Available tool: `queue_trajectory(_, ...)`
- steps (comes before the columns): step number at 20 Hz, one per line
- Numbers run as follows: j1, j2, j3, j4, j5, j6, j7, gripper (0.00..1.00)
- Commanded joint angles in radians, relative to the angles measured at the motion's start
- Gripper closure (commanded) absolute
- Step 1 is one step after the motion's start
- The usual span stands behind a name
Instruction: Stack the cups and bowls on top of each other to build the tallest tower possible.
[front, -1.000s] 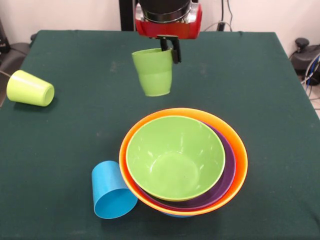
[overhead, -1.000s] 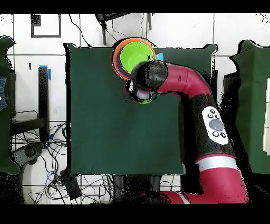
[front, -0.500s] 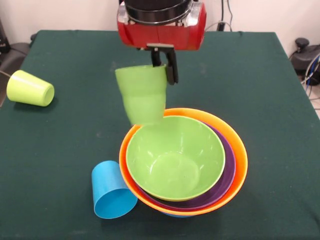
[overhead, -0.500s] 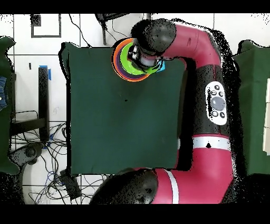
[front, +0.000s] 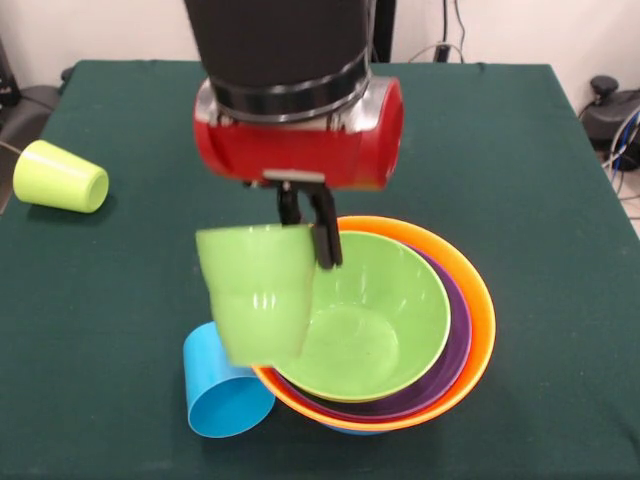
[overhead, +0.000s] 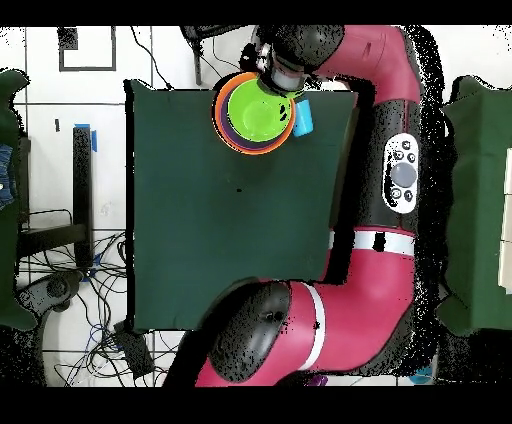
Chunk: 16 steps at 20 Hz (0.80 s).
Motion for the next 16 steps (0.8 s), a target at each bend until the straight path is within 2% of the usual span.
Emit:
queue_trajectory(1, 0.011, 0.136, 0.132, -0.146, -0.080, -0.005, -0.302, 1.00)
queue_trajectory(4, 0.010, 0.162, 0.144, -0.158, -0.079, -0.026, -0.298, 1.00)
queue_trajectory(8, 0.006, 0.143, 0.126, -0.116, -0.064, -0.051, -0.294, 1.00)
queue_trajectory(12, 0.006, 0.115, 0.085, -0.051, -0.047, -0.063, -0.245, 1.00)
queue_trajectory(16, -0.006, 0.109, 0.078, 0.025, 0.003, 0.036, -0.201, 1.00)
